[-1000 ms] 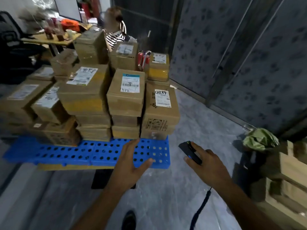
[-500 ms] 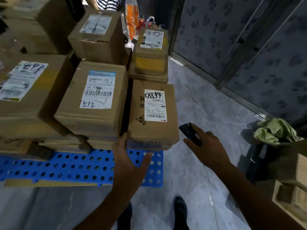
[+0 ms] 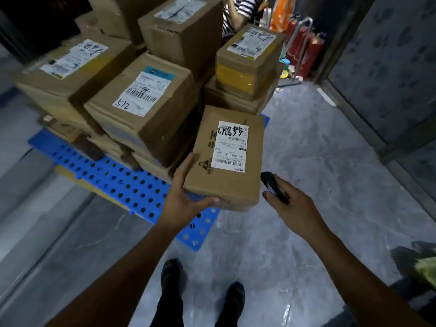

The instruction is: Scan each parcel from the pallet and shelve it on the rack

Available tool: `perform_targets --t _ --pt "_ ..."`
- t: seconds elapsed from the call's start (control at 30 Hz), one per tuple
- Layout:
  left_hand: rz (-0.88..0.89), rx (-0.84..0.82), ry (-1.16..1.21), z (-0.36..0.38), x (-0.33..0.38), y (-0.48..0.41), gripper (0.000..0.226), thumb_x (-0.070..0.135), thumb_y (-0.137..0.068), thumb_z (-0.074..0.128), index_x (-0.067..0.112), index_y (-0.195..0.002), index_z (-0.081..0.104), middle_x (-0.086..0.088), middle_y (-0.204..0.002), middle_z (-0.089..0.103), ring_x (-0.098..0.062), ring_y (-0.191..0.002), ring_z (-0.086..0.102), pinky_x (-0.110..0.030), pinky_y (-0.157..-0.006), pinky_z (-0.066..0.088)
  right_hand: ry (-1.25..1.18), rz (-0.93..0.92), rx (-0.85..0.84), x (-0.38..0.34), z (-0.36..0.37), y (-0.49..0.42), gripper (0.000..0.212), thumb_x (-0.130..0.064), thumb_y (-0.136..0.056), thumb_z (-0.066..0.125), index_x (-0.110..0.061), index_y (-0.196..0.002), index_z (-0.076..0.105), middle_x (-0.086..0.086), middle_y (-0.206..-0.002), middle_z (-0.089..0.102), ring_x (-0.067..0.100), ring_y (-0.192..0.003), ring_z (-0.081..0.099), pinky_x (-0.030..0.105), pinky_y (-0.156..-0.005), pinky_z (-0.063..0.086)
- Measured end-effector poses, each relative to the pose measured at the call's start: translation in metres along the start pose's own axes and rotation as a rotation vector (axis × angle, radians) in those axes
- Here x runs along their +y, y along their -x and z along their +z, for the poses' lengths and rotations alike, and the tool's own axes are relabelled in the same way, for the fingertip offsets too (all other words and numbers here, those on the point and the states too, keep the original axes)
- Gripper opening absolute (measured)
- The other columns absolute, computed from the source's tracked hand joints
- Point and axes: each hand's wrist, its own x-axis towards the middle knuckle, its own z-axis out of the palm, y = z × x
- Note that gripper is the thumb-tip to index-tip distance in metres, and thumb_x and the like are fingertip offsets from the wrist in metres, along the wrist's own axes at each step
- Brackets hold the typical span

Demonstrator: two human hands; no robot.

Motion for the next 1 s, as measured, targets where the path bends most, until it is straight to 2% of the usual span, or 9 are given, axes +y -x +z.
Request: perform_targets --t 0.1,0.23,0.4,0.6,0.67,0.77,0.83,0.9,1.0 --pt "-0.005 0.077 -0.035 0.018 0.000 0.031 0.111 0.045 -0.071 0.090 0.036 -0.160 0.024 0.016 -0.158 0.035 -0.014 -0.145 0.040 -0.045 -0.115 0.044 -0.124 0.034 -0.047 0.004 -0.006 0.015 0.048 -0.065 -0.088 0.055 -0.069 -0.133 0.041 -0.031 -0.107 0.065 -0.010 -0.082 0.063 0.008 -0.064 0.047" --pt "-0.015 0.231 -0.059 0.036 -0.009 0.096 0.099 0.050 -0.071 0.089 0.029 -0.154 0.038 0.013 -0.155 0.042 -0.018 -0.142 0.043 -0.055 -0.112 0.043 -0.117 -0.021 -0.100 0.007 -0.007 0.048 0.049 -0.071 -0.084 0.054 -0.072 -0.131 0.041 -0.058 -0.111 0.047 -0.030 -0.104 0.046 -0.006 -0.075 0.036" --pt "-0.021 0.379 -0.052 0.033 -0.022 0.184 0.097 0.055 -0.073 0.088 0.031 -0.153 0.039 0.010 -0.154 0.042 -0.024 -0.142 0.044 -0.060 -0.107 0.047 -0.082 -0.072 -0.227 0.000 0.011 0.094 0.054 -0.068 -0.085 0.057 -0.064 -0.137 0.042 -0.048 -0.123 0.051 -0.024 -0.112 0.048 -0.005 -0.082 0.036" --pt "-0.095 0.552 -0.072 -0.022 -0.027 0.298 0.097 0.062 -0.069 0.087 0.041 -0.150 0.038 0.024 -0.146 0.041 -0.010 -0.135 0.049 -0.035 -0.105 0.050 -0.012 -0.168 -0.356 -0.054 0.087 0.160 0.047 -0.069 -0.087 0.052 -0.072 -0.132 0.040 -0.050 -0.110 0.053 -0.028 -0.099 0.050 -0.005 -0.077 0.037" --pt "-0.105 0.634 -0.048 -0.047 -0.026 0.340 0.102 0.059 -0.066 0.090 0.041 -0.151 0.037 0.025 -0.148 0.041 -0.009 -0.135 0.049 -0.027 -0.105 0.049 0.007 -0.223 -0.394 -0.079 0.121 0.186 0.038 -0.070 -0.087 0.050 -0.076 -0.124 0.044 -0.044 -0.102 0.060 -0.023 -0.093 0.055 -0.002 -0.070 0.040" --pt "-0.103 0.744 0.090 -0.089 -0.019 0.403 0.119 0.046 -0.062 0.097 0.038 -0.158 0.027 0.014 -0.155 0.042 -0.018 -0.139 0.049 -0.039 -0.108 0.050 0.030 -0.305 -0.491 -0.115 0.167 0.224 0.048 -0.077 -0.083 0.046 -0.068 -0.130 0.046 -0.031 -0.099 0.064 -0.011 -0.087 0.059 0.005 -0.066 0.042" --pt "-0.093 0.798 0.076 -0.119 -0.010 0.444 0.125 0.047 -0.062 0.097 0.042 -0.160 0.020 0.007 -0.158 0.040 -0.020 -0.142 0.046 -0.040 -0.112 0.047 0.039 -0.356 -0.588 -0.135 0.192 0.248 0.064 -0.081 -0.078 0.044 -0.058 -0.138 0.047 -0.025 -0.098 0.062 -0.004 -0.086 0.057 0.015 -0.072 0.046" --pt "-0.093 0.839 0.040 -0.146 -0.002 0.482 0.125 0.049 -0.062 0.096 0.045 -0.160 0.018 0.002 -0.159 0.036 -0.024 -0.145 0.042 -0.048 -0.116 0.042 0.047 -0.393 -0.654 -0.155 0.214 0.271 0.071 -0.084 -0.075 0.044 -0.054 -0.139 0.048 -0.026 -0.116 0.062 0.002 -0.105 0.059 0.030 -0.087 0.052" --pt "-0.115 0.877 -0.002 -0.172 0.004 0.528 0.123 0.050 -0.067 0.093 0.048 -0.160 0.012 0.004 -0.161 0.029 -0.026 -0.148 0.036 -0.056 -0.118 0.038 0.036 -0.447 -0.697 -0.188 0.244 0.301 0.043 -0.086 -0.073 0.045 -0.080 -0.116 0.044 -0.037 -0.125 0.055 0.004 -0.116 0.059 0.036 -0.093 0.054"
